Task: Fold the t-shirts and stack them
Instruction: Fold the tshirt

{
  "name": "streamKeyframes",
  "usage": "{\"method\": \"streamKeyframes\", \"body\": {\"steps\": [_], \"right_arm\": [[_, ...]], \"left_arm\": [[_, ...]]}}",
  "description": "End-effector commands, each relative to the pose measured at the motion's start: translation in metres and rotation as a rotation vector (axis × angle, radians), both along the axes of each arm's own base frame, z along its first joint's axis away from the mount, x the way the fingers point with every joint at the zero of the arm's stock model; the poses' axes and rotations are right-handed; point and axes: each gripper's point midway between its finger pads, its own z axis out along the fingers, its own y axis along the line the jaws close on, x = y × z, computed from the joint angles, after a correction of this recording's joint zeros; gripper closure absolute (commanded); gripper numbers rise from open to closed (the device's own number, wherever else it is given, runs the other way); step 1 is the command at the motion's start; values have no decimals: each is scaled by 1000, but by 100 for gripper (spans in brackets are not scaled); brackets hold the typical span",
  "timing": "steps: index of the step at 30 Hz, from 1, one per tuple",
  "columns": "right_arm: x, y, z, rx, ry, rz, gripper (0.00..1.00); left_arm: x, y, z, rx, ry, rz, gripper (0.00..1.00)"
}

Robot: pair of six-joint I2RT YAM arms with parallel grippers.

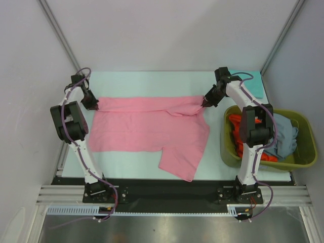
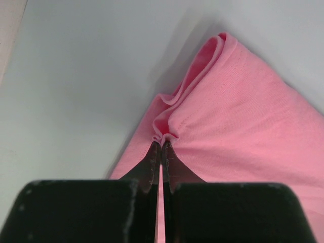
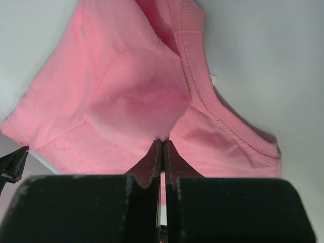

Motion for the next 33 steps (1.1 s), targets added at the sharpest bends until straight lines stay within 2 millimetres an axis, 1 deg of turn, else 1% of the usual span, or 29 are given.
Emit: {"method": "streamKeyframes", "body": {"steps": [1,5,10,14,17,19,22,25,29,31,33], "right_arm": [[9,-1,8,-1,-36,15,100],[10,-2,13,0,-49,15,100],[12,-6,23,-4,-72,15,100],[11,-9,26,-8,-76,18,100],[9,-8,22,-3,-60,27,100],[8,-8,22,-1,-58,28,100],[5,-10,26,-7,-66,28,100],[2,-11,24,-7,-66,33,100],[-1,-9,14,2,-38,41,100],[-1,-9,12,5,-34,38,100],[0,-9,16,3,-47,39,100]], "left_arm": [[-2,10,1,21,10,14,100],[-4,12,6,39,-3,22,100],[-4,16,19,62,-22,34,100],[-5,16,20,63,-31,39,100],[-6,15,17,55,-25,44,100],[-5,14,19,54,-28,46,100],[-5,15,28,60,-56,53,100],[-7,16,31,70,-61,61,100],[-9,18,28,74,-39,67,100],[-8,18,26,75,-38,68,100],[-9,17,25,73,-37,65,100]]}}
